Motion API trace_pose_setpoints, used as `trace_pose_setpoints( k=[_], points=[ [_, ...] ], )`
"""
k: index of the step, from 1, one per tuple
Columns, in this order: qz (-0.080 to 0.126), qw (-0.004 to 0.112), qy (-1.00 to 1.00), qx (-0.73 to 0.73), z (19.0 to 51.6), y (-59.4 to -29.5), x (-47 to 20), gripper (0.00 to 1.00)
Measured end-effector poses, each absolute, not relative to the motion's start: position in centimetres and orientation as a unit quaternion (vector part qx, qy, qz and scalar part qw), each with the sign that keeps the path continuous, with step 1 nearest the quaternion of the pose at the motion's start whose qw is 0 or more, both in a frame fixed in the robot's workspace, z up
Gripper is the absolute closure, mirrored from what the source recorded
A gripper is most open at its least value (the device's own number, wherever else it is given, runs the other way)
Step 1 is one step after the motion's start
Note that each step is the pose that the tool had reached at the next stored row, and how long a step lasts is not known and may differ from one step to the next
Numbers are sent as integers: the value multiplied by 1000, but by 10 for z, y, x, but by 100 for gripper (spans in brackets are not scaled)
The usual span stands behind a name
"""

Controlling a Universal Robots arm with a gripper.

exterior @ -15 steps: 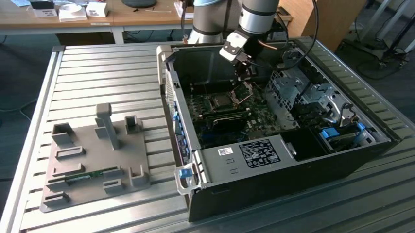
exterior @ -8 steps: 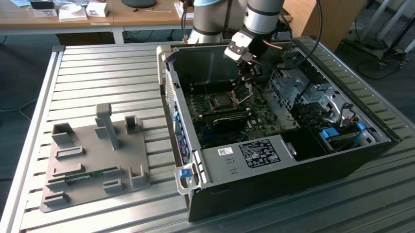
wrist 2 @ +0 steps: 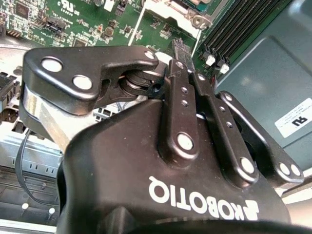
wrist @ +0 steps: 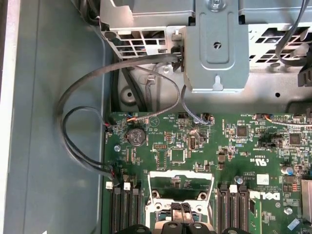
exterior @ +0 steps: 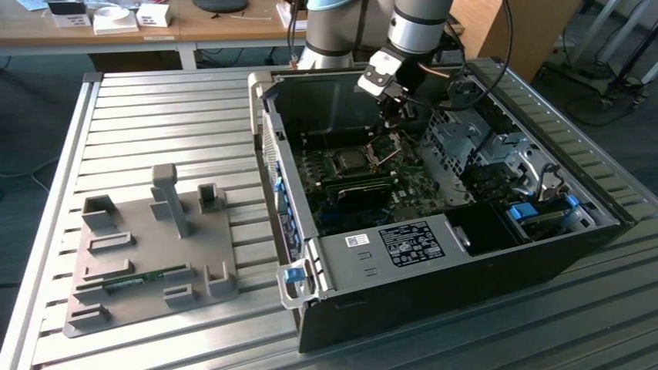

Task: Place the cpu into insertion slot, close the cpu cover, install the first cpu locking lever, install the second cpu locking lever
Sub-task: 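Close the cpu cover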

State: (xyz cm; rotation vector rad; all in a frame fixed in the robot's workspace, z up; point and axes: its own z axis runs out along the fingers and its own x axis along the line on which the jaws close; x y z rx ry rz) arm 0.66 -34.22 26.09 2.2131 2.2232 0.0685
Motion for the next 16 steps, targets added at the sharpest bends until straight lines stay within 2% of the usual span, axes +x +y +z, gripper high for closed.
trace_pose_setpoints(
  k=[16],
  points=[
    [22, 2, 709, 705, 261, -342, 38, 89]
  ],
)
